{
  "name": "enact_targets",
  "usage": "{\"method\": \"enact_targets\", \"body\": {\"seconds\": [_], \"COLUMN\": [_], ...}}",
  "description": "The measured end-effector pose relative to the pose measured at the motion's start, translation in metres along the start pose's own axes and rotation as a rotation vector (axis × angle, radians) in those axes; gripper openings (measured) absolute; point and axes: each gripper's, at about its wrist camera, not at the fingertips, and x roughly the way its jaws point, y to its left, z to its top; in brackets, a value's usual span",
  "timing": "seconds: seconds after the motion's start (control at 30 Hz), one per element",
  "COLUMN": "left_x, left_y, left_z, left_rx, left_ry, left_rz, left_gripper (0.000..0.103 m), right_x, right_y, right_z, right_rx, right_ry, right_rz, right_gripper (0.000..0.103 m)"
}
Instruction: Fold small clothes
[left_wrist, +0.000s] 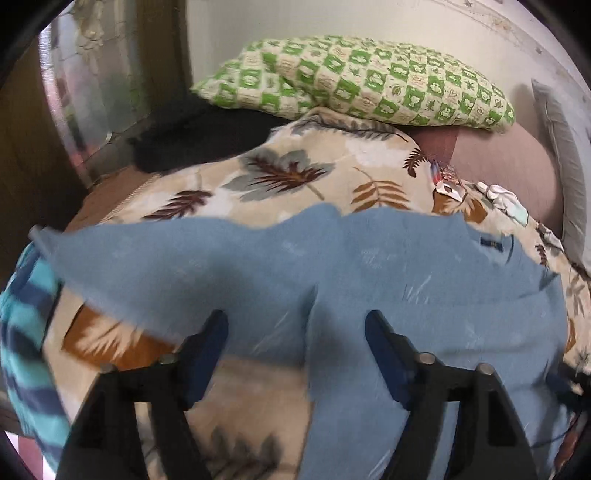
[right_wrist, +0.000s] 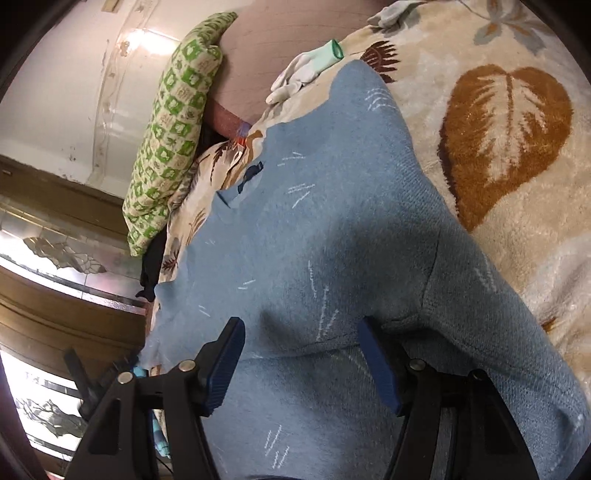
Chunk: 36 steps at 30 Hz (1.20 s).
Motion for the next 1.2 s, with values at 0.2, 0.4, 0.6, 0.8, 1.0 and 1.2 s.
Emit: {"method": "enact_targets", "body": {"seconds": [0.2, 0.4, 0.6, 0.8, 1.0, 1.2], "left_x": [0.062, 0.055, 0.015, -0.006, 0.039, 0.078], "left_y": [-0.022, -0.043, -0.071, -0.094, -0.064, -0.015], "left_z": [0.014, 0.013, 0.046, 0.072, 0.062, 0.027], "left_rx": [0.033, 0.166, 0.268, 0.315, 0.299, 0.199], "left_ry": [0.196, 0.141, 0.007, -0.126, -0.025, 0.116], "left_rz": [0.006, 0.068, 0.054, 0.056, 0.234, 0.26], "left_gripper": [0.051, 0.004, 0.004, 0.004, 0.002, 0.002], "right_x": [0.0, 0.001, 0.0, -0.001, -0.002, -0.04], "right_y": [-0.004, -0.001, -0.001, -0.003, -0.003, 0.017], "right_z": [0.0, -0.001, -0.002, -0.001, -0.001, 0.002], "right_rx": [0.02, -0.001, 0.007, 0.018, 0.026, -0.075], "right_ry": [0.006, 0.001, -0.013, -0.031, -0.029, -0.212], "right_rz": [0.019, 0.008, 0.012, 0.021, 0.032, 0.078], "right_gripper": [0.068, 0.068, 0.068, 0.068, 0.068, 0.068]}}
